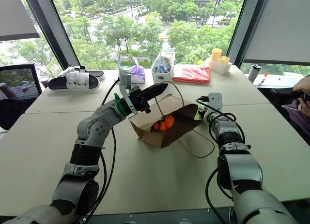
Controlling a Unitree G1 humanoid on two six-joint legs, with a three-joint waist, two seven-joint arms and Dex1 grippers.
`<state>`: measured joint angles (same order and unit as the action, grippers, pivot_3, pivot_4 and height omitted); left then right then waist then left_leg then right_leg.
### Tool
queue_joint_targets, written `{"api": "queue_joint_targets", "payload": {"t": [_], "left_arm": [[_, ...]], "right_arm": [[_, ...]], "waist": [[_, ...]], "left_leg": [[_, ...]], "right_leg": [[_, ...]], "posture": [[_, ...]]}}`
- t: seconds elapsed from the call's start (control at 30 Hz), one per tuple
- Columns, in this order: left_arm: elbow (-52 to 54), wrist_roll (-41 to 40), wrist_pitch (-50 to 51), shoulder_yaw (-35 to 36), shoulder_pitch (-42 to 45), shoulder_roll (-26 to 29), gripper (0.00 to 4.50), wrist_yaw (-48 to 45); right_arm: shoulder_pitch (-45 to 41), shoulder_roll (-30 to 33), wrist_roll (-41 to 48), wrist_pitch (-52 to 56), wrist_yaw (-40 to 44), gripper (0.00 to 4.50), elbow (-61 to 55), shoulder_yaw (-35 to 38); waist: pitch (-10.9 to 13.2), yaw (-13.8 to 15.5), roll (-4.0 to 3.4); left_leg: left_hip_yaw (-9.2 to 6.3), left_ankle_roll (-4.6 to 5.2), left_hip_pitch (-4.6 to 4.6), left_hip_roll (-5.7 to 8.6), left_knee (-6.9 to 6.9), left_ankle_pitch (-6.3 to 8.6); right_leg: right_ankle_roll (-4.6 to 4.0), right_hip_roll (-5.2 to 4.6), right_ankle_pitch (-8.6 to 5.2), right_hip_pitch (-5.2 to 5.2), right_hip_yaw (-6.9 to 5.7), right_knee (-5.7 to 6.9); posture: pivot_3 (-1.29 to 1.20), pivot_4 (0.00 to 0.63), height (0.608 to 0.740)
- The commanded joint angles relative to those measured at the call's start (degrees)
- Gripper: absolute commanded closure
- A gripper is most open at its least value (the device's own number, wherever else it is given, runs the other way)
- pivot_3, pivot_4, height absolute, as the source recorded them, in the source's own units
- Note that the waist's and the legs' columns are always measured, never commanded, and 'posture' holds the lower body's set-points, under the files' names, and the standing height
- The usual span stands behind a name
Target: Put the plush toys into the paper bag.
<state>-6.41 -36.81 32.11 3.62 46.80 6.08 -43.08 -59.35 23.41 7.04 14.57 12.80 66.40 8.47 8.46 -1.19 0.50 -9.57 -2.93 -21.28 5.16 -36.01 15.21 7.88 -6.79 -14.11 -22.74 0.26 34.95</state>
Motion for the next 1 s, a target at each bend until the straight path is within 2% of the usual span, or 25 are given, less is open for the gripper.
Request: {"api": "queue_joint_targets", "payload": {"t": [0.03,0.13,0.23,0.33,0.43,0.5,0.6,0.63,0.7,0.77,1.0], "left_arm": [[2.2,-1.1,-0.5,0.7,0.1,0.1,4.50,0.2],[1.4,-0.9,-0.8,0.3,0.5,-0.2,4.50,-0.2],[0.7,-0.8,-1.1,0.2,1.1,-0.5,4.50,-0.4],[-0.6,-1.1,-1.3,0.7,2.1,-0.8,4.50,-0.8],[-1.9,-1.6,-1.2,1.3,3.0,-0.9,4.50,-1.2],[-3.0,-1.6,-1.5,1.5,3.6,-1.0,4.50,-1.7],[-4.5,-1.7,-1.7,1.8,4.5,-1.1,4.50,-2.3],[-5.2,-2.0,-1.6,2.1,4.9,-1.3,4.50,-2.4],[-6.1,-2.3,-1.4,2.4,5.5,-1.4,4.50,-2.7],[-6.5,-2.6,-0.9,2.4,5.8,-1.4,4.50,-3.4],[-4.2,-4.4,1.6,1.6,5.2,-2.6,4.50,-4.3]], "right_arm": [[0.0,-0.2,-1.2,-0.3,0.4,4.42,1.6,-0.3],[1.0,1.2,-0.5,-1.2,1.1,4.47,-2.2,0.7],[4.7,3.1,0.7,-0.5,3.0,4.47,-13.3,1.7],[15.6,5.6,6.8,11.4,6.0,4.47,-43.4,4.5],[25.6,8.3,13.8,23.3,8.5,4.47,-67.5,6.8],[31.8,10.1,19.3,31.0,9.2,4.47,-80.3,10.1],[38.6,12.5,25.4,38.2,10.6,4.47,-92.7,13.6],[41.5,12.4,30.9,40.7,12.2,4.47,-97.5,15.4],[44.8,11.2,39.5,44.0,13.0,4.47,-103.2,18.1],[46.1,10.6,42.9,46.2,12.0,4.47,-105.5,16.8],[37.7,7.8,34.8,42.8,6.8,4.47,-97.3,3.5]], "waist": [[0.0,0.0,0.00],[0.0,0.0,0.00],[0.0,0.2,-0.01],[0.0,0.5,-0.05],[0.0,0.3,-0.06],[0.0,0.4,-0.05],[0.0,0.5,-0.04],[0.0,0.6,-0.04],[0.0,0.6,-0.02],[0.0,0.4,-0.02],[0.0,0.5,0.00]], "left_leg": [[0.00,0.00,0.02,0.00,0.01,0.00],[-0.01,-0.04,0.04,-0.02,0.00,-0.02],[-0.03,-0.04,0.00,-0.01,-0.01,-0.02],[-0.10,-0.03,-0.17,0.02,-0.01,-0.02],[-0.14,-0.01,-0.21,0.02,0.07,0.00],[-0.11,0.02,-0.16,0.01,0.10,0.02],[-0.06,0.22,-0.08,-0.01,0.03,0.13],[-0.06,0.32,-0.08,-0.01,0.00,0.19],[-0.09,0.34,-0.02,-0.02,-0.07,0.20],[-0.05,0.35,0.03,-0.03,-0.09,0.20],[-0.04,0.35,0.06,-0.01,-0.09,0.20]], "right_leg": [[0.00,0.01,0.00,0.00,0.00,0.01],[0.00,0.04,0.00,0.00,0.00,0.05],[0.00,0.04,0.00,-0.01,0.00,0.06],[0.01,0.02,0.00,-0.13,0.01,0.08],[0.02,0.01,0.00,-0.21,0.01,0.08],[0.02,0.02,0.00,-0.19,0.00,0.05],[0.03,0.04,-0.02,-0.08,-0.02,-0.01],[0.03,0.04,-0.02,-0.04,-0.02,-0.03],[0.03,0.04,-0.02,0.06,-0.05,-0.01],[0.03,0.04,-0.01,0.10,-0.03,-0.01],[0.03,0.04,-0.01,0.09,-0.02,0.04]], "posture": [[0.00,0.150,0.740],[0.00,0.150,0.740],[0.00,0.150,0.740],[0.00,0.150,0.740],[0.00,0.150,0.740],[0.00,0.150,0.740],[0.00,0.150,0.740],[0.00,0.150,0.740],[0.00,0.150,0.740],[0.00,0.150,0.740],[0.00,0.150,0.740]]}}
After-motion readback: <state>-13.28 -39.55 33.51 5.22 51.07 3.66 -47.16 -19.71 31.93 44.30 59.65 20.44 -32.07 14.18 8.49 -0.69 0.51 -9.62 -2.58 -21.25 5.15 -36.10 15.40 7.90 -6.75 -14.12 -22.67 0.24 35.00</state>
